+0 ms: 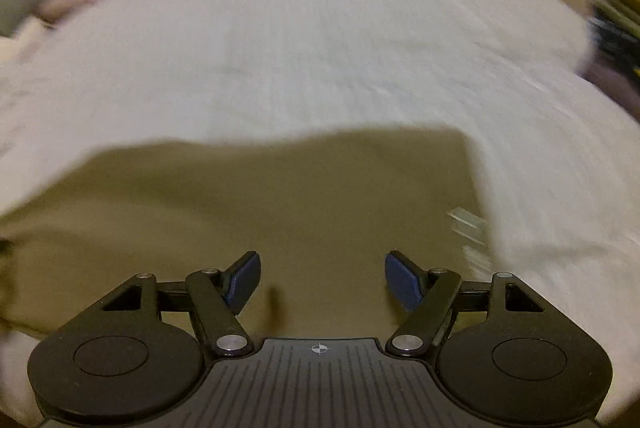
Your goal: Fold clothes
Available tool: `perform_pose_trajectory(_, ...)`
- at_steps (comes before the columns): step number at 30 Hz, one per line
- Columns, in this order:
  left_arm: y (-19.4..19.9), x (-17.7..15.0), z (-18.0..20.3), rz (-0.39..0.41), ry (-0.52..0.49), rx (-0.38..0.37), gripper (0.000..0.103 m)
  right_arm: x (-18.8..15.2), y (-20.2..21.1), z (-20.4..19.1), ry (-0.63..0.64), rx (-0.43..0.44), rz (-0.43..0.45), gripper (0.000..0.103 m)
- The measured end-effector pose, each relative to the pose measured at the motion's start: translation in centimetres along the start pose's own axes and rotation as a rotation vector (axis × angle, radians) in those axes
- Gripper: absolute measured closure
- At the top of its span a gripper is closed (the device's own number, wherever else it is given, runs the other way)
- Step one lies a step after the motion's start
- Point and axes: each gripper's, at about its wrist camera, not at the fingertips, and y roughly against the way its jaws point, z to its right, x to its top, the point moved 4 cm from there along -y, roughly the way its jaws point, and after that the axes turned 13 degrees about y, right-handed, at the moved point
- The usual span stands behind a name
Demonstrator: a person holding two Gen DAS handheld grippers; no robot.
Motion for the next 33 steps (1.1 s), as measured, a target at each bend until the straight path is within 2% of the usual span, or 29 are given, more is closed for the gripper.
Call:
perform_pose_trajectory(3, 1.6, -0.9, -0.5, -0.016, 0.022, -0.001, 0.094, 2.8, -1.7, -4.8, 0.100, 0.123, 0.037, 0.030)
perform_pose_trajectory(5, 2.5, -1.2, -1.3, -0.019, 0.049, 0.024, 0.094, 4.4, -2.4, -8.3, 0.178, 0.208, 0.045, 0.047)
perform_pose_trajectory(8, 3.1, -0.7, -2.5, -0.010, 0.068, 0.046, 0.095, 5.5, -3.4, -12.4, 0.231, 0.295, 0.033, 0.055)
perform_pose_trajectory(9, 3.0, -0.3, -2.8, -0.001, 0.068, 0.040, 0.095, 5.6, -3.6, -13.9, 0.242, 0.319, 0.027, 0.061)
perform_pose_trajectory(10, 2.7, 0.0, -3.0, 0.001, 0.070, 0.036, 0.095, 5.6, -3.9, -15.2, 0.245, 0.340, 0.019, 0.074)
perform_pose_trajectory(13, 1.7, 0.2, -3.9, -0.033, 0.065, 0.027, 0.095, 5.1, -5.0, -18.9, 0.258, 0.391, -0.017, 0.075)
perform_pose_trajectory(17, 2.1, -1.9, -5.8, -0.108, 0.060, 0.031, 0.095, 1.5, -5.6, -21.4, 0.325, 0.353, -0.123, 0.074)
perform_pose_trajectory(20, 2.9, -0.9, -6.3, -0.119, 0.062, 0.026, 0.096, 0.4, -4.7, -21.5, 0.362, 0.342, -0.181, 0.074)
perform_pose_trajectory(23, 3.6, 0.8, -6.5, -0.117, 0.044, 0.010, 0.096, 2.7, -4.9, -21.0, 0.337, 0.333, -0.197, 0.074)
perform_pose_trajectory(25, 3.6, 3.3, -5.8, -0.085, 0.022, -0.025, 0.096, 5.8, -5.0, -20.9, 0.326, 0.323, -0.136, 0.074)
perform_pose_trajectory(27, 2.6, 4.9, -5.4, -0.092, 0.009, -0.047, 0.096, 8.5, -5.8, -20.9, 0.303, 0.314, -0.097, 0.074)
perform_pose_trajectory(30, 0.0, 6.4, -5.0, -0.136, -0.021, -0.056, 0.095, 11.1, -8.8, -21.4, 0.241, 0.308, -0.124, 0.074)
perform_pose_trajectory(33, -2.0, 7.4, -5.3, -0.140, -0.030, -0.049, 0.095, 12.5, -12.2, -22.6, 0.245, 0.287, -0.150, 0.074)
